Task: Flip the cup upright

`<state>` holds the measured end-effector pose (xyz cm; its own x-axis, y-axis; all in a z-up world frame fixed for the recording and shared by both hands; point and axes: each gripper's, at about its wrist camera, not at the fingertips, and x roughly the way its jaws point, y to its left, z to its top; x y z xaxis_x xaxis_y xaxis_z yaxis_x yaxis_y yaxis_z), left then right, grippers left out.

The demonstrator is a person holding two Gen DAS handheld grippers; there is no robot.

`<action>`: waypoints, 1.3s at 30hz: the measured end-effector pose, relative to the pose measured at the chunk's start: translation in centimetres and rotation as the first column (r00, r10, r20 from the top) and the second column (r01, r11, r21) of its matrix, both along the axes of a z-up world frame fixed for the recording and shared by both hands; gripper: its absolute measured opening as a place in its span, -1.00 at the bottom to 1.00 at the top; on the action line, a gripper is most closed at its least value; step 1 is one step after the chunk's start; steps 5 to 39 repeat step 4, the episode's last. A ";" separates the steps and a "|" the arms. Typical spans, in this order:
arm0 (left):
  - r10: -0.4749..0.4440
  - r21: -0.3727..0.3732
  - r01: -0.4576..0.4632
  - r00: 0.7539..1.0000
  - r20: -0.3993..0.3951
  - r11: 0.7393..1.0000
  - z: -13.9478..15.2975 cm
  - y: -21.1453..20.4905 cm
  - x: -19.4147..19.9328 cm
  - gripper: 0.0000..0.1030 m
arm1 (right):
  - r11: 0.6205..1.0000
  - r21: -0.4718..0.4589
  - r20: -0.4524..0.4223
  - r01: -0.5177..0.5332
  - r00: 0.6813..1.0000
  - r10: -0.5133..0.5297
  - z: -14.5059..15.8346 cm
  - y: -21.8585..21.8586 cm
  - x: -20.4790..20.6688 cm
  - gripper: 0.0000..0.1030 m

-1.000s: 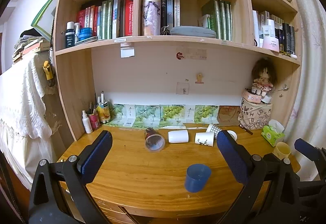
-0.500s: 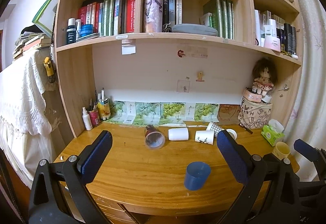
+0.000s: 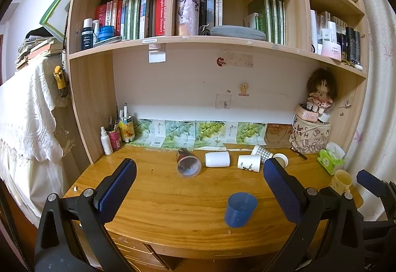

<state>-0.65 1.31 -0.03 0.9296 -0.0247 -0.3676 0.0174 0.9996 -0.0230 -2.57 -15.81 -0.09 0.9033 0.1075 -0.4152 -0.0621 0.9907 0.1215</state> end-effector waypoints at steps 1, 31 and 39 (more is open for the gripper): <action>-0.001 0.000 0.001 1.000 0.000 1.000 0.0 0.0 0.0 0.99 | 1.000 -0.001 -0.001 0.001 1.000 -0.001 0.0 0.1 0.0 0.99; -0.003 -0.001 0.003 1.000 -0.004 1.000 -0.1 0.0 -0.1 0.99 | 1.000 -0.001 -0.003 0.001 1.000 -0.001 0.0 0.1 -0.1 0.99; -0.003 -0.001 0.003 1.000 -0.004 1.000 -0.1 0.0 -0.1 0.99 | 1.000 -0.001 -0.003 0.001 1.000 -0.001 0.0 0.1 -0.1 0.99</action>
